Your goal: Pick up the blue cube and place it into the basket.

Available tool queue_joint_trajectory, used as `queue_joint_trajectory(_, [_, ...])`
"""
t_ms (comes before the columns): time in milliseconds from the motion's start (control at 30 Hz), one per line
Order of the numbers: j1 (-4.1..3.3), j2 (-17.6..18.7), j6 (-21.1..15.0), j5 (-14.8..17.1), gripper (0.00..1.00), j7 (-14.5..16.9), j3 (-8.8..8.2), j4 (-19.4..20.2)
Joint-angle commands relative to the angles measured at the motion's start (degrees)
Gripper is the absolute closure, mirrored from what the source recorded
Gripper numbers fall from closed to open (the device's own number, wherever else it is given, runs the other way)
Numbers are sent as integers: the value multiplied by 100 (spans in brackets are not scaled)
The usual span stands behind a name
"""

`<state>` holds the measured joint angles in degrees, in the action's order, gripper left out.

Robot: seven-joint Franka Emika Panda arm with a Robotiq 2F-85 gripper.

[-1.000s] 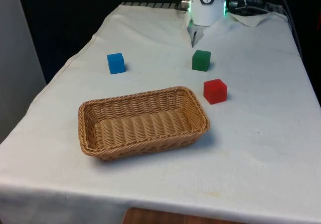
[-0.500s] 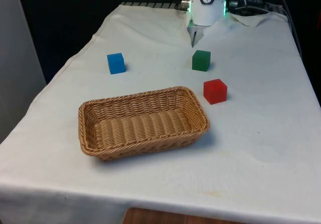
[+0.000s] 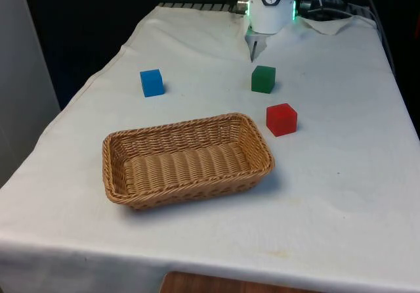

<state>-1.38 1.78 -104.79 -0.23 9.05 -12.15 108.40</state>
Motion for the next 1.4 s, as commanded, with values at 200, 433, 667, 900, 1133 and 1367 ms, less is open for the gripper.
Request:
queue_joint_trajectory(200, [6,-46,-258,-178,0,-120,-74,115])
queue_joint_trajectory(433, [0,-34,-476,-327,0,-298,-126,189])
queue_joint_trajectory(667, [6,-6,-550,-390,0,-470,-138,206])
queue_joint_trajectory(900, [17,34,-722,-407,0,-670,-206,275])
queue_joint_trajectory(1133, [40,86,-768,-338,0,-670,-281,292])
queue_joint_trajectory(1367, [57,132,-871,-241,0,-544,-418,350])
